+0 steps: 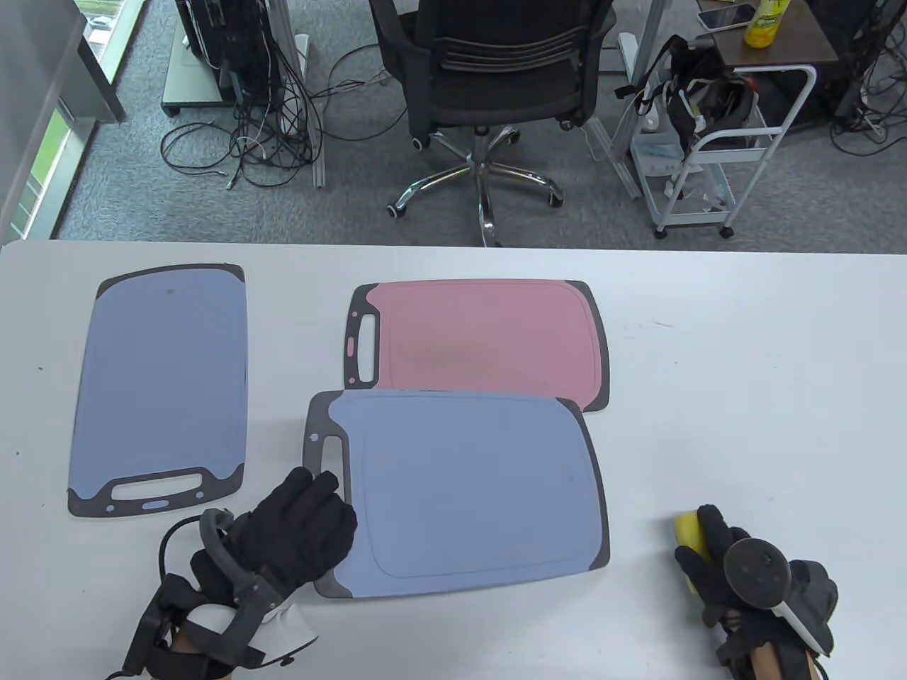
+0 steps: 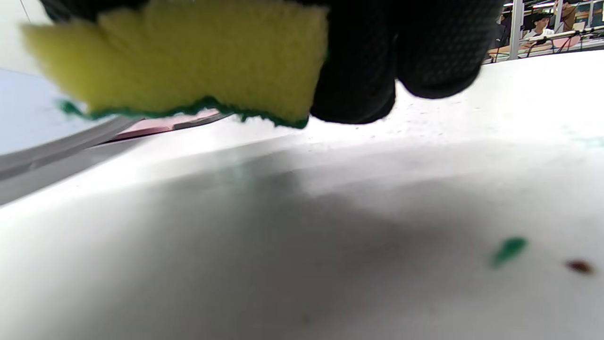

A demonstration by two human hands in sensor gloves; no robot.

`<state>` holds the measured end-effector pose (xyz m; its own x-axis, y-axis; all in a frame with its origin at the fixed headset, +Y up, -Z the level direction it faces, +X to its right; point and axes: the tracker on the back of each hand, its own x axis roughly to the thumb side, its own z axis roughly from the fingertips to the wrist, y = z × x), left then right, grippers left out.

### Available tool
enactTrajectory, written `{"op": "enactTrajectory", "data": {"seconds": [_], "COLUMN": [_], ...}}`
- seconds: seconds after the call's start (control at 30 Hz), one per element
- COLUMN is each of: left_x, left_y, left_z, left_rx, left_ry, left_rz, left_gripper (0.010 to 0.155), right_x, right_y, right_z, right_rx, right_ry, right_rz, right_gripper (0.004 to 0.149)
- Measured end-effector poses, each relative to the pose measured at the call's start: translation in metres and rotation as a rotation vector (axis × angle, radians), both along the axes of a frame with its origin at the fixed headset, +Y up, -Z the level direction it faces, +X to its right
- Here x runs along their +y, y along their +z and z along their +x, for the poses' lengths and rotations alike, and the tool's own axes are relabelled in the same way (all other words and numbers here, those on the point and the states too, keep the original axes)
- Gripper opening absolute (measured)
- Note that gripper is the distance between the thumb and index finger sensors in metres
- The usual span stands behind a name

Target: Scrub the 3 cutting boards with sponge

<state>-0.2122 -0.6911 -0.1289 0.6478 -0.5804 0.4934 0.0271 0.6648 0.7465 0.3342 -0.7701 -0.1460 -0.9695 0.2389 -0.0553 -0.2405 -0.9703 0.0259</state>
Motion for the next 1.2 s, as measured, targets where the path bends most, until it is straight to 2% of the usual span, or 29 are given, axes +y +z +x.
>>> {"op": "enactTrajectory", "data": {"seconds": [0.13, 0.37, 0.53, 0.67, 0.73, 0.77, 0.87, 0.9, 0.97, 1.1, 1.2], "left_x": [0.010, 0.038, 0.038, 0.025, 0.013, 0.003, -0.026, -0.033, -0.052, -0.082, -0.091], "left_y": [-0.035, -0.121, -0.167, -0.198, -0.211, -0.220, -0.237, -0.240, -0.250, -0.257, -0.256], "left_z": [0.004, 0.040, 0.062, 0.066, 0.064, 0.063, 0.056, 0.054, 0.054, 0.052, 0.048], "left_rx": [0.044, 0.067, 0.075, 0.145, 0.230, 0.319, 0.520, 0.558, 0.642, 0.744, 0.816], "left_ry": [0.008, -0.043, -0.077, -0.115, -0.197, -0.289, -0.505, -0.526, -0.548, -0.641, -0.560], "left_rz": [-0.006, -0.026, -0.067, -0.128, -0.158, -0.200, -0.216, -0.230, -0.344, -0.467, -0.598], "left_gripper": [0.051, 0.050, 0.050, 0.051, 0.052, 0.052, 0.063, 0.069, 0.079, 0.094, 0.081], "right_x": [-0.001, -0.001, -0.001, -0.001, -0.001, -0.002, -0.002, -0.002, -0.003, -0.003, -0.003], "right_y": [-0.001, -0.001, -0.001, -0.001, -0.002, -0.002, -0.003, -0.003, -0.003, -0.003, -0.002], "right_z": [0.002, 0.001, -0.001, 0.000, 0.001, 0.002, 0.000, 0.000, -0.002, -0.003, -0.004], "right_rx": [0.004, 0.013, 0.014, 0.013, 0.012, 0.012, 0.021, 0.025, 0.033, 0.036, 0.036], "right_ry": [-0.006, -0.021, -0.006, -0.006, -0.014, -0.021, -0.027, -0.029, -0.037, -0.037, -0.035], "right_rz": [0.011, 0.028, 0.033, 0.028, 0.030, 0.029, 0.018, 0.016, 0.015, 0.014, 0.010], "right_gripper": [0.074, 0.074, 0.074, 0.074, 0.074, 0.075, 0.074, 0.074, 0.075, 0.074, 0.074]}}
